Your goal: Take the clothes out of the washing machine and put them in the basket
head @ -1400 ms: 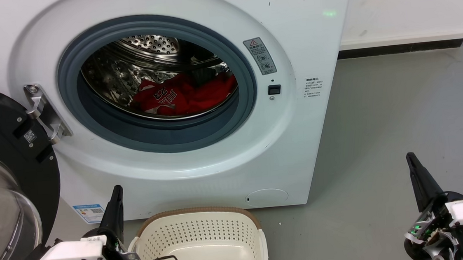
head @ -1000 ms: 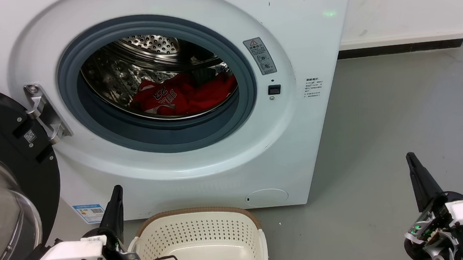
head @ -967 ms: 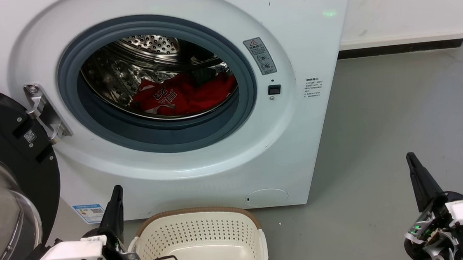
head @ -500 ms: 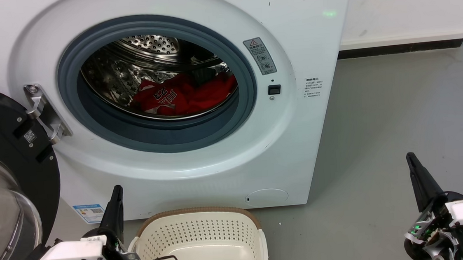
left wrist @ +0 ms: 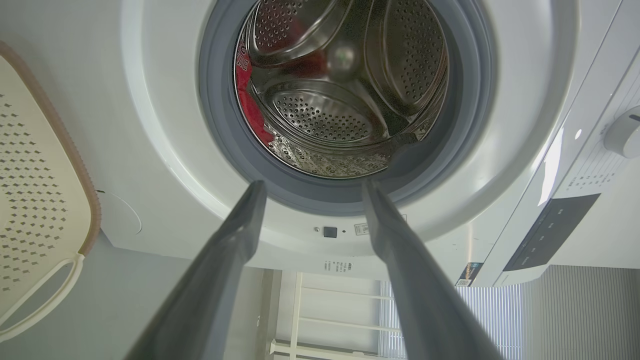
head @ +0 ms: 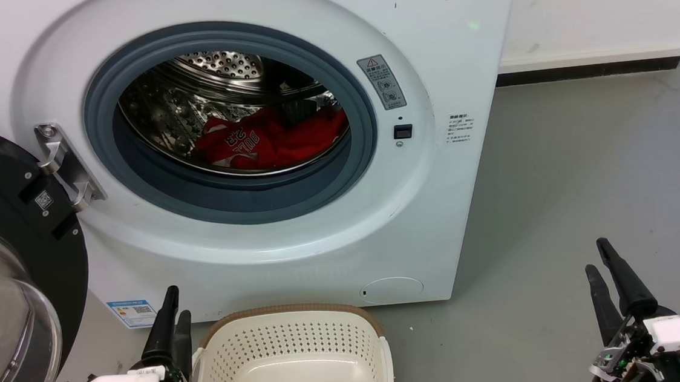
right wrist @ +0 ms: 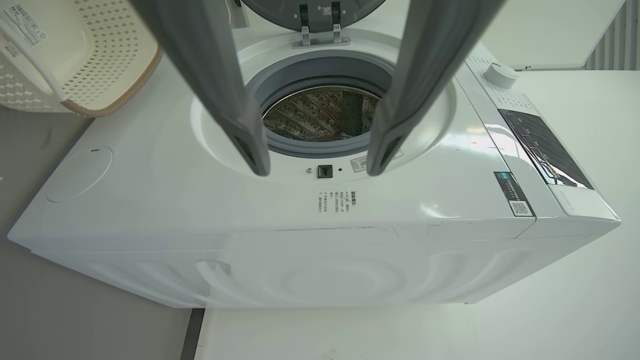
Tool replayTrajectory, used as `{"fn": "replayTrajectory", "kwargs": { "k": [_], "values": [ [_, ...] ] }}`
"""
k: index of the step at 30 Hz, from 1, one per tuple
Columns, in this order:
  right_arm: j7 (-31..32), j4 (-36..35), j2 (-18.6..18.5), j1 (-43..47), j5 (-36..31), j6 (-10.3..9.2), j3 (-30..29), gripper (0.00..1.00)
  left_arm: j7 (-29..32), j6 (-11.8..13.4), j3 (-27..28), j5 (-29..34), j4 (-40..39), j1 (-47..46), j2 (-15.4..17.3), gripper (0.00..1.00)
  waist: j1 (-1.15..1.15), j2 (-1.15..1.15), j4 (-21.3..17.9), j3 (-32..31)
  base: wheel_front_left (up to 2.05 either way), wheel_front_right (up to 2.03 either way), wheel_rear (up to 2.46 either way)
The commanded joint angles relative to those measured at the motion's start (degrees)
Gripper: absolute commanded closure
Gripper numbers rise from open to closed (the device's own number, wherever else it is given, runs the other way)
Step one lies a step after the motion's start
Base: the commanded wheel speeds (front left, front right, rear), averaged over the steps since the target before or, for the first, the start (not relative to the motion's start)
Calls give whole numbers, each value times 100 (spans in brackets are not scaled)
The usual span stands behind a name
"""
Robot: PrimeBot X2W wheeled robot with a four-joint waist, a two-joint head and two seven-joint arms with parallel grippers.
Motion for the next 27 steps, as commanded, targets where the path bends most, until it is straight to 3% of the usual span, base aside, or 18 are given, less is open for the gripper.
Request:
{"fn": "replayTrajectory", "kwargs": {
  "k": [1,9,16,27],
  "values": [
    [-67,-138,-5,-80,-66,1,42,0,-73,-4,-19,71,-157,-48,10,0,0,0,-2,1,0,0,0],
    [-285,-199,-4,-45,-314,1,88,0,-291,-6,94,418,-227,28,13,0,0,0,-9,2,0,0,0],
    [-434,-182,-3,-34,-907,1,83,0,-440,-8,273,920,-275,38,14,0,0,0,-18,2,0,0,0],
    [-687,-402,-2,-116,-2846,1,-57,0,-692,-10,584,2011,-609,37,17,0,0,0,-42,34,0,0,0]
  ]
}}
